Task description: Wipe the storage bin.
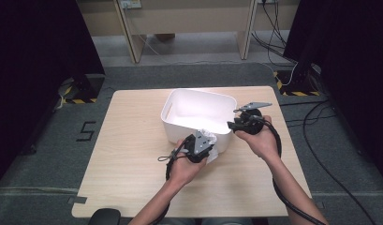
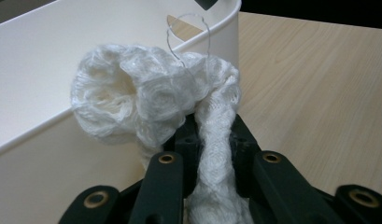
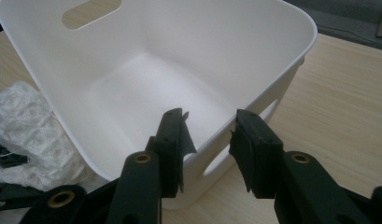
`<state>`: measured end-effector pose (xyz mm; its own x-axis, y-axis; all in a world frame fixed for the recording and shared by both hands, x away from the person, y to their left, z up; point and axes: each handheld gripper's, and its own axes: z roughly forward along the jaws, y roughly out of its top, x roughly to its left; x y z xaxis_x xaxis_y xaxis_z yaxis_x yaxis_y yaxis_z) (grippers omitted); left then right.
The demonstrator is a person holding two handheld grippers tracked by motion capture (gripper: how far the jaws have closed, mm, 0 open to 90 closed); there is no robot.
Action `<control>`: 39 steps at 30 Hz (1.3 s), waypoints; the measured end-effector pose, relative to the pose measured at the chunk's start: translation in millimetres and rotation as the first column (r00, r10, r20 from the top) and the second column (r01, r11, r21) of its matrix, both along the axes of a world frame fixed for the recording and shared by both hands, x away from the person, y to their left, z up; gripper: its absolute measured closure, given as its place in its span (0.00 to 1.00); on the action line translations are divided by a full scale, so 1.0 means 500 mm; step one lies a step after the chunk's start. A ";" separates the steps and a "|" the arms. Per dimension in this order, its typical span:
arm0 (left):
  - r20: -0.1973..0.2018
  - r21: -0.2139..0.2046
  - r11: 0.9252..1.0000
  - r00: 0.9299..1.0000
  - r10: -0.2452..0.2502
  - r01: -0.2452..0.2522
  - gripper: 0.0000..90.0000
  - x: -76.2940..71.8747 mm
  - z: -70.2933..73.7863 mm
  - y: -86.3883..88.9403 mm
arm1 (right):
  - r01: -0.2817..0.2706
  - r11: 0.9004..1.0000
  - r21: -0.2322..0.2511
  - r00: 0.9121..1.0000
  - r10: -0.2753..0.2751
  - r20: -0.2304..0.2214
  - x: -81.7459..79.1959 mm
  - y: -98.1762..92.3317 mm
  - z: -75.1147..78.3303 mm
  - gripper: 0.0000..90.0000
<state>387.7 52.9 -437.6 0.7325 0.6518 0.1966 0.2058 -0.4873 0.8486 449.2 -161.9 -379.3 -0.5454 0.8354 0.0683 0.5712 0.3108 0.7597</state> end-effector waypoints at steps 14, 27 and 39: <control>-0.009 0.012 1.000 1.000 -0.010 0.010 0.87 0.001 -0.014 -0.006 | 0.001 1.000 0.000 1.000 -0.001 0.001 0.000 0.000 0.000 0.71; -0.014 0.015 1.000 1.000 -0.008 0.008 0.87 0.002 -0.025 -0.010 | -0.003 1.000 0.000 1.000 0.003 -0.001 0.001 -0.001 0.000 0.71; -0.021 0.019 1.000 1.000 -0.007 0.008 0.87 0.003 -0.038 -0.015 | -0.008 1.000 0.005 1.000 0.008 -0.006 0.002 -0.002 0.001 0.71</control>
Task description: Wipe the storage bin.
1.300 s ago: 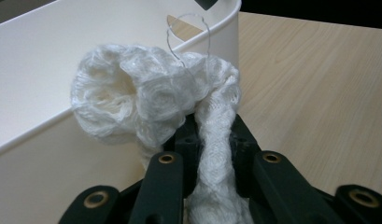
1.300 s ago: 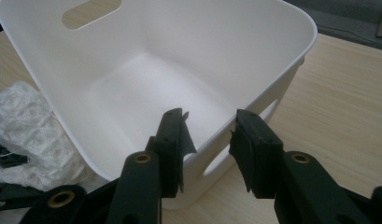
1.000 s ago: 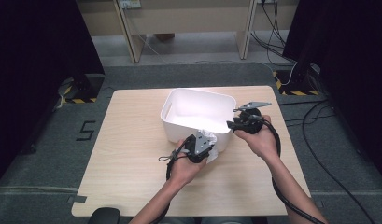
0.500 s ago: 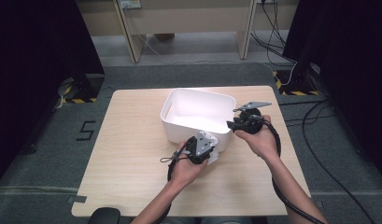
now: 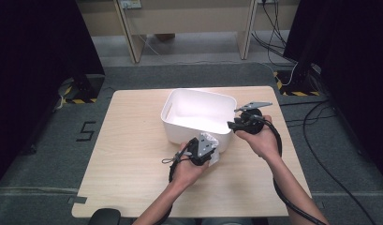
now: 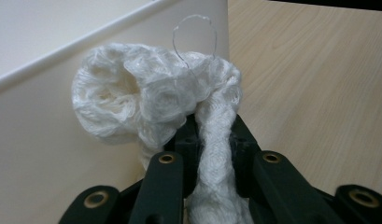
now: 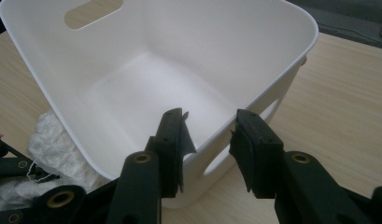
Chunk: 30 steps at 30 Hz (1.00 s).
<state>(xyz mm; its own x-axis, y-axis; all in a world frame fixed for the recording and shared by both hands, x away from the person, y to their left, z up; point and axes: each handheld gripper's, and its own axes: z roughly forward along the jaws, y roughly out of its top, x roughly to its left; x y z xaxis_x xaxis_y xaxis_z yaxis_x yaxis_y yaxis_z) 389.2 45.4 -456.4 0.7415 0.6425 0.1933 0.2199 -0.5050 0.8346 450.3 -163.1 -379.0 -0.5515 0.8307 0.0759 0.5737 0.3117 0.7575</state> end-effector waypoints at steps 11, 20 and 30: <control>-0.012 0.019 1.000 1.000 -0.003 0.003 0.87 0.002 -0.014 -0.003 | 0.001 1.000 -0.001 1.000 -0.001 -0.001 0.000 0.000 0.000 0.71; -0.037 0.036 0.999 0.999 -0.005 0.006 0.87 0.006 -0.032 -0.006 | 0.002 1.000 -0.002 1.000 -0.002 -0.002 0.000 0.000 0.001 0.71; -0.059 0.063 0.998 0.998 -0.005 0.009 0.87 0.010 -0.044 -0.008 | 0.007 1.000 0.000 1.000 -0.007 -0.003 -0.002 0.001 0.001 0.71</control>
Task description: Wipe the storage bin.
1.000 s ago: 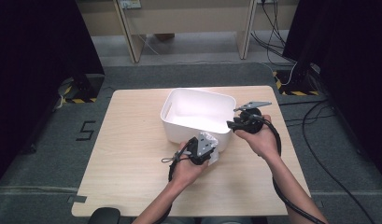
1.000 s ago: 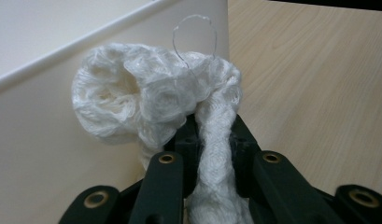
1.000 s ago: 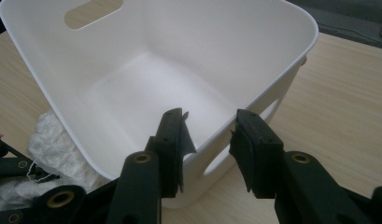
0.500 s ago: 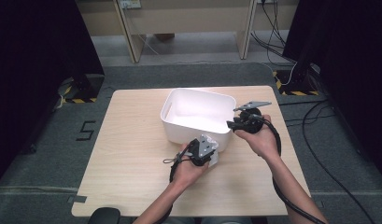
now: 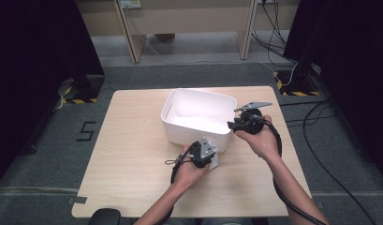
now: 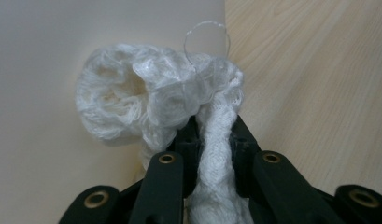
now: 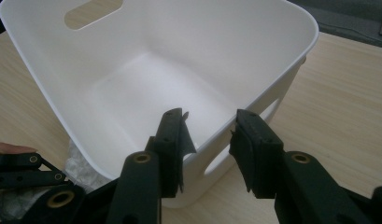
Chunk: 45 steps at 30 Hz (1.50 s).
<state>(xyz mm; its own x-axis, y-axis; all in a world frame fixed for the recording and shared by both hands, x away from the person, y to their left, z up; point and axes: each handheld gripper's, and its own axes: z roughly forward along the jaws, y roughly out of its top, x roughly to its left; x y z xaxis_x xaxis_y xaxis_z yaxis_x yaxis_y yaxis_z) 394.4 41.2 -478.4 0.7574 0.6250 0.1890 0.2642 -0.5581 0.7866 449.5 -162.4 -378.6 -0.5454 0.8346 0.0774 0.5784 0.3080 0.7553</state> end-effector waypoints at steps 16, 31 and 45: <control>-0.029 0.017 1.000 1.000 -0.006 0.006 0.87 0.005 -0.017 -0.018 | 0.008 1.000 0.000 1.000 -0.008 0.009 -0.002 0.003 -0.001 0.71; -0.027 0.003 1.000 1.000 0.001 -0.001 0.87 0.004 -0.019 -0.019 | 0.008 1.000 0.008 1.000 -0.009 0.007 -0.002 0.003 -0.002 0.71; -0.007 -0.009 1.000 1.000 -0.006 0.006 0.87 0.002 0.010 -0.020 | 0.014 1.000 0.010 1.000 -0.014 0.008 -0.001 0.001 -0.003 0.71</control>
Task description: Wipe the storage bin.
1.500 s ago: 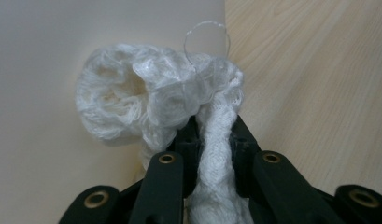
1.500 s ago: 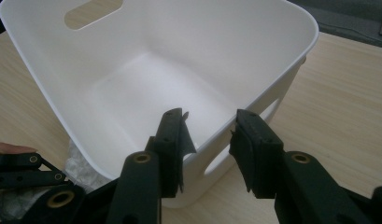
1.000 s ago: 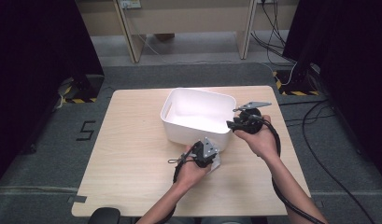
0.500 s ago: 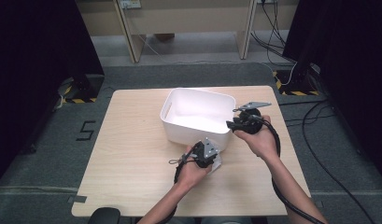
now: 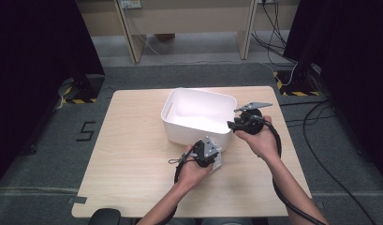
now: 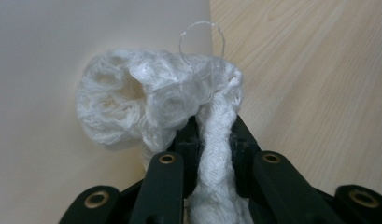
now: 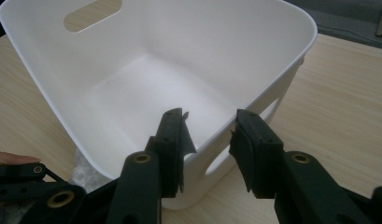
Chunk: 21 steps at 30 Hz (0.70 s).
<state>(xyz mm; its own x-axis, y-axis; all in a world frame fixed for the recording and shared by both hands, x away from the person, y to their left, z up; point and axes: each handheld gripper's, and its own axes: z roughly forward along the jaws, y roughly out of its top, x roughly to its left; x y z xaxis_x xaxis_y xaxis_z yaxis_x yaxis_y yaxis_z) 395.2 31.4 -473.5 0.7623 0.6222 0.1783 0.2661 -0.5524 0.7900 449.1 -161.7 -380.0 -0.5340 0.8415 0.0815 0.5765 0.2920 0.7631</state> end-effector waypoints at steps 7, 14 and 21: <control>0.011 -0.021 1.000 1.000 -0.001 0.001 0.87 -0.004 0.016 -0.003 | 0.000 1.000 0.001 1.000 0.000 0.001 0.000 -0.001 0.000 0.71; 0.021 -0.029 1.000 1.000 0.006 -0.005 0.87 -0.007 0.034 -0.011 | 0.001 1.000 0.004 1.000 -0.001 0.001 0.000 -0.001 -0.001 0.71; 0.027 -0.041 0.999 1.000 -0.003 0.004 0.87 -0.009 0.051 -0.017 | 0.002 1.000 0.003 1.000 -0.002 0.002 0.000 -0.001 -0.001 0.71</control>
<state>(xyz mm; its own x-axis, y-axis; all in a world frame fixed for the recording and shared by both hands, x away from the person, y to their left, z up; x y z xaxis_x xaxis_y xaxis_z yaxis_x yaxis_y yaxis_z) 390.7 23.0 -448.1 0.7599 0.6266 0.1732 0.2424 -0.5203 0.8189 449.1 -162.0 -380.4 -0.5325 0.8423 0.0833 0.5758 0.2883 0.7651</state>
